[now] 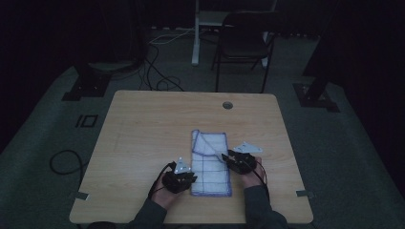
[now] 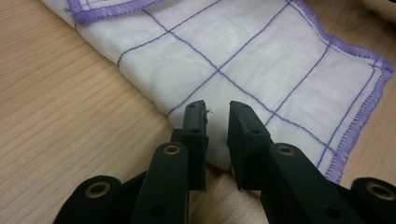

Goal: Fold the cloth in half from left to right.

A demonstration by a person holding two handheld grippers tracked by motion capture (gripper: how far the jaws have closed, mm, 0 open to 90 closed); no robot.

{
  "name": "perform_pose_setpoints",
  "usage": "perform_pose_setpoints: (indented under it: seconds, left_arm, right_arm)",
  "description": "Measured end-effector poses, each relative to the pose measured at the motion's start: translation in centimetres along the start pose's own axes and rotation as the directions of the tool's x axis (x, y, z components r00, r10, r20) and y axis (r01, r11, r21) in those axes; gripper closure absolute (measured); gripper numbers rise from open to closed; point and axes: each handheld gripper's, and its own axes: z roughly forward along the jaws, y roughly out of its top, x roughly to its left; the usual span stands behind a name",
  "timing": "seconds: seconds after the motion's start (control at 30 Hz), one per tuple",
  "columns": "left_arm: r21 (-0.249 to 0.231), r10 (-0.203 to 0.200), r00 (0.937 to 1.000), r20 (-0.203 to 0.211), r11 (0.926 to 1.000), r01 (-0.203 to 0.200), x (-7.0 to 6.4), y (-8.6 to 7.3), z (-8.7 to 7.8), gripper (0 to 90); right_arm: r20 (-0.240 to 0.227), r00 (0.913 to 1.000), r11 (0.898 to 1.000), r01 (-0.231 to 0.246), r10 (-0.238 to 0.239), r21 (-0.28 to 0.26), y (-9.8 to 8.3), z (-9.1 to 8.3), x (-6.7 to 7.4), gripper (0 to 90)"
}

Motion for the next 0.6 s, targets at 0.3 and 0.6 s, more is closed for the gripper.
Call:
perform_pose_setpoints:
  seconds: [0.3, 0.6]
  left_arm:
    - [-0.023, 0.012, 0.9998, -0.016, 0.9997, -0.012, -0.2, -0.4, 0.1, 77.4]
    - [-0.038, 0.002, 1.0, -0.01, 0.9993, -0.002, -0.2, -0.6, 0.1, 77.3]
  right_arm:
    - [-0.043, 0.998, 0.999, 0.046, -0.047, -0.029, 1.8, 1.3, 1.3, 63.8]
    - [-0.085, 0.992, 0.995, 0.09, -0.093, -0.034, 3.3, 2.8, 2.7, 62.6]
